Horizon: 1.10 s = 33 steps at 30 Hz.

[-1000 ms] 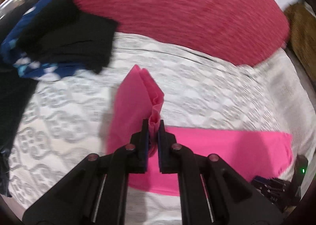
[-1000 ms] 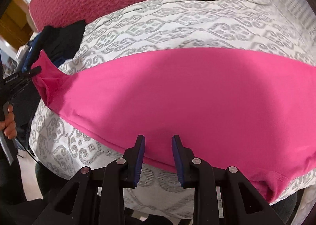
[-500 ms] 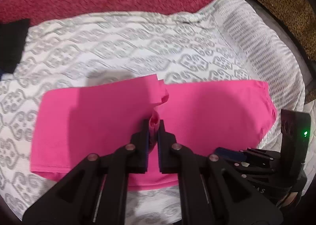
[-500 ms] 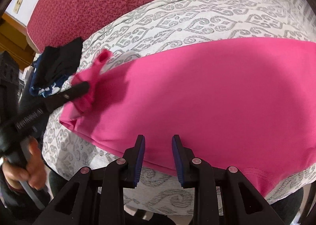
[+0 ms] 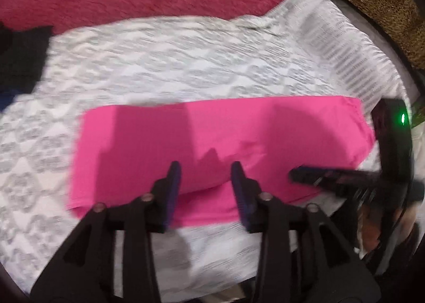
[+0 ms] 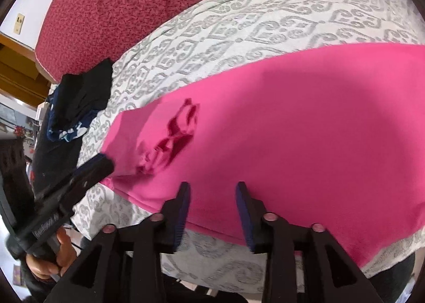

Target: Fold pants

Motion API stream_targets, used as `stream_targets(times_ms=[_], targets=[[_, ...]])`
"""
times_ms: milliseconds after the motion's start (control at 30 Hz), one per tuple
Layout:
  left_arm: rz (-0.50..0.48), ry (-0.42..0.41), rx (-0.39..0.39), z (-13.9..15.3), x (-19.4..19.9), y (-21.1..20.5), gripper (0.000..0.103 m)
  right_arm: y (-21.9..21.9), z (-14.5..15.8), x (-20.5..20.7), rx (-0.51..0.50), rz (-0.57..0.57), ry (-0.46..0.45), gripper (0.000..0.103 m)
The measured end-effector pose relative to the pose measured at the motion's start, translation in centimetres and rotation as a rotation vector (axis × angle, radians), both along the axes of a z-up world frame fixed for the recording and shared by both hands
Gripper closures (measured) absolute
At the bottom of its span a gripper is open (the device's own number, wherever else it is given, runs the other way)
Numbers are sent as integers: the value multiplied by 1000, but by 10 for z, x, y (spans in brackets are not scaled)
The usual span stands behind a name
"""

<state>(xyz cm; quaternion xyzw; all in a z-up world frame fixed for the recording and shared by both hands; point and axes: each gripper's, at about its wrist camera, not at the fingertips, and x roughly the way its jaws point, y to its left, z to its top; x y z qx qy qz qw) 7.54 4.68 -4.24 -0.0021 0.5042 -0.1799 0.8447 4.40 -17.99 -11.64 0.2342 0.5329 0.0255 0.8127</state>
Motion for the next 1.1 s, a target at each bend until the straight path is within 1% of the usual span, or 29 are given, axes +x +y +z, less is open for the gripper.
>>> stream_targets(times_ms=[67, 133, 167, 233, 267, 333, 433, 533, 633, 700, 767, 800, 833, 867, 900, 933, 967, 1000, 1067, 1100], targets=[[51, -33, 50, -1, -8, 25, 50, 3, 0, 9, 30, 7, 6, 58], [115, -27, 87, -10, -13, 57, 49, 7, -3, 19, 69, 9, 22, 57], [155, -6, 94, -17, -13, 75, 49, 9, -4, 23, 87, 11, 29, 56], [216, 25, 92, -26, -15, 98, 49, 13, -10, 35, 126, 12, 58, 54], [234, 32, 84, -30, -15, 108, 49, 15, -13, 41, 140, 6, 75, 53], [248, 31, 75, -36, -15, 118, 49, 17, -18, 49, 170, -9, 93, 47], [209, 37, 75, -43, -12, 115, 47, 22, -22, 63, 197, -31, 124, 41], [148, 35, 83, -49, -8, 103, 42, 28, -22, 72, 192, -28, 146, 39], [106, 25, 91, -54, -3, 87, 42, 35, -24, 79, 179, -24, 166, 39], [107, 18, 122, -58, 2, 80, 42, 39, -25, 84, 168, -32, 172, 39], [133, 11, 154, -64, 9, 79, 42, 42, -25, 87, 156, -31, 171, 40], [155, 7, 162, -66, 13, 80, 42, 45, -24, 90, 140, -27, 168, 52], [170, 2, 160, -67, 14, 81, 42, 47, -23, 92, 124, -18, 166, 88], [189, 0, 162, -67, 15, 84, 43, 51, -20, 94, 90, 2, 170, 97], [203, -5, 173, -66, 15, 86, 45, 51, -17, 94, 80, 2, 160, 97], [223, -17, 197, -65, 15, 89, 53, 52, -8, 93, 62, 4, 122, 97], [238, -23, 220, -64, 14, 91, 57, 53, 2, 91, 42, 7, 83, 97], [253, -23, 224, -63, 13, 97, 57, 51, 12, 89, 23, 9, 39, 97], [263, -19, 176, -59, 8, 105, 57, 46, 37, 82, -11, 18, -56, 97], [259, -23, 172, -57, 6, 104, 57, 43, 45, 78, -22, 29, -85, 97]])
